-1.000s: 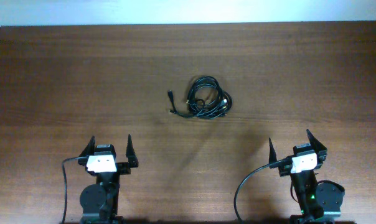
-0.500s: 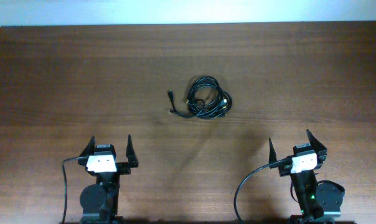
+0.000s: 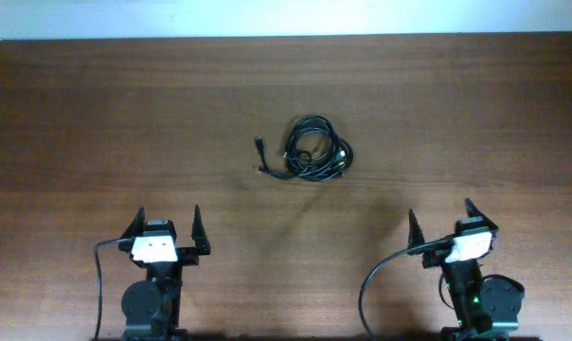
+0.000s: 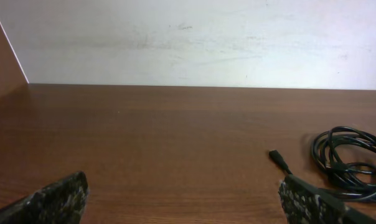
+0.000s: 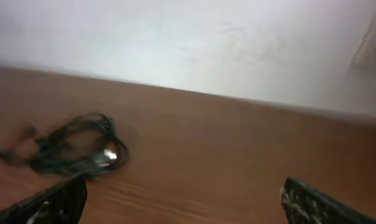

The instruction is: Untangle cables

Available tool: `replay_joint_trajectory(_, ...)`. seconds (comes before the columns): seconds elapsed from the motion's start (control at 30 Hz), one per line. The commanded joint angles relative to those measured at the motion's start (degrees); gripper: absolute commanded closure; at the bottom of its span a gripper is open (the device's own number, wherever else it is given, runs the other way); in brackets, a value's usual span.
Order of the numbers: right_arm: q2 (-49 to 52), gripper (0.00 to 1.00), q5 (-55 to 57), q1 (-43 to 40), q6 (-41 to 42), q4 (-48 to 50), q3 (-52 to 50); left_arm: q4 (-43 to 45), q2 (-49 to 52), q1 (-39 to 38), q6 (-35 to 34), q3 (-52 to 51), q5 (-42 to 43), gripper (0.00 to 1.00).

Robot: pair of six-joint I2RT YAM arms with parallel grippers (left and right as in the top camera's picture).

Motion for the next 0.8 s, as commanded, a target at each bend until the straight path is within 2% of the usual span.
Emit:
replay_joint_trajectory(0.0,-0.37,0.01,-3.13,-0.33,34.88,-0.24,-0.31,-0.22,-0.17,0.28,0.87,-0.2,0.76,0.01)
replay_joint_trajectory(0.03,-0.39,0.01,-2.89,-0.33,38.34,0.11,-0.31,-0.26,-0.17,0.28,0.87,-0.2,2.1,0.01)
replay_joint_trajectory(0.1,-0.35,0.01,-5.57,-0.33,38.07,0.04,-0.31,0.72,-0.17,0.28,-3.58,-0.2,2.12,0.01)
replay_joint_trajectory(0.13,-0.33,0.01,-8.76,-0.33,33.4,1.25,-0.31,0.04,-0.17,0.28,-9.03,-0.2,2.29,0.01)
replay_joint_trajectory(0.17,-0.28,0.01,-13.09,-0.33,26.51,1.55,-0.31,-0.76,0.09,0.28,-10.25,0.09,5.16,0.01)
replay_joint_trajectory(0.23,-0.13,0.01,-17.73,-0.33,23.02,0.5,-0.31,-0.79,2.84,0.28,-9.99,1.79,12.15,0.01)
replay_joint_trajectory(0.3,0.44,0.01,-18.53,-0.33,22.53,0.44,0.44,-2.34,9.4,0.28,-9.88,6.88,14.67,0.01)
replay_joint_trajectory(0.4,2.86,0.01,-19.3,-0.33,18.82,-3.19,4.46,-12.59,23.3,0.28,-4.57,22.82,17.94,0.01)
replay_joint_trajectory(0.47,10.05,0.01,-18.32,-0.33,17.29,-8.2,10.86,-26.01,39.67,0.28,-2.12,41.77,19.96,0.01)
replay_joint_trajectory(0.53,17.4,0.01,-16.46,-0.33,17.46,-14.05,17.42,-32.92,50.01,0.28,-1.64,52.61,26.36,0.01)
replay_joint_trajectory(0.57,21.86,0.01,-16.28,-0.33,17.07,-17.27,21.66,-37.51,55.21,0.17,1.07,58.29,30.23,0.01)
replay_joint_trajectory(0.6,26.4,0.01,-16.33,-0.31,15.61,-20.72,26.29,-41.51,59.36,0.17,3.08,62.99,32.76,0.01)
replay_joint_trajectory(0.63,35.19,0.01,-16.31,-0.31,10.8,-28.26,35.8,-46.14,65.53,0.17,3.3,69.51,34.58,0.01)
replay_joint_trajectory(0.77,52.02,0.01,-14.62,-0.31,0.83,-45.4,55.39,-45.83,69.55,0.17,4.59,73.44,43.56,0.01)
